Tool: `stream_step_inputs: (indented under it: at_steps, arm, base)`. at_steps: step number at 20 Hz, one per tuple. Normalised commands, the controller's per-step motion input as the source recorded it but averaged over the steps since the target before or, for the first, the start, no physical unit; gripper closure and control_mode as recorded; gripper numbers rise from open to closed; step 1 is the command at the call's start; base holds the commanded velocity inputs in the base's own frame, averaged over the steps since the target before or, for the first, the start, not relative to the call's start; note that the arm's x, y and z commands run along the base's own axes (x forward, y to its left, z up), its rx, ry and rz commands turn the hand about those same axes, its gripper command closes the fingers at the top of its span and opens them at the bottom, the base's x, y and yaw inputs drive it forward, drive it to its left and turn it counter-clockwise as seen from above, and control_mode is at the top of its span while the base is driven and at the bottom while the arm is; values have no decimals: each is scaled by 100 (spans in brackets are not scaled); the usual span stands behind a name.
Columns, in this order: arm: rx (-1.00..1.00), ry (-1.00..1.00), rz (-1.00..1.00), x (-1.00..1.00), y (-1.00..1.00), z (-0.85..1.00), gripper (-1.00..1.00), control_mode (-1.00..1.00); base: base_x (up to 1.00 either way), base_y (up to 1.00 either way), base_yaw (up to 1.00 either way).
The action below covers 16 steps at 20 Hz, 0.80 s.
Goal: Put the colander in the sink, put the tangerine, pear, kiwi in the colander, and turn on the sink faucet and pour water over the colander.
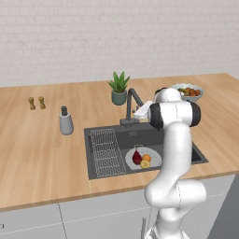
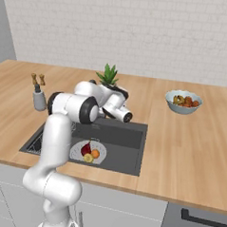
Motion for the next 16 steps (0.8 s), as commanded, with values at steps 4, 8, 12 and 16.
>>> stream_step_inputs:
  at_steps: [4,8,12,16]
  arm:
    - [0,0,-11,12,0,-7,-100,-100]
    - [0,0,-6,15,0,-7,100,-100]
    - [0,0,0,8,-6,-9,100,-100]
    - [0,0,0,0,-14,-17,100,-100]
  base:
    - [0,0,0]
    - [0,0,0]
    - [0,0,0]
    - [0,0,0]
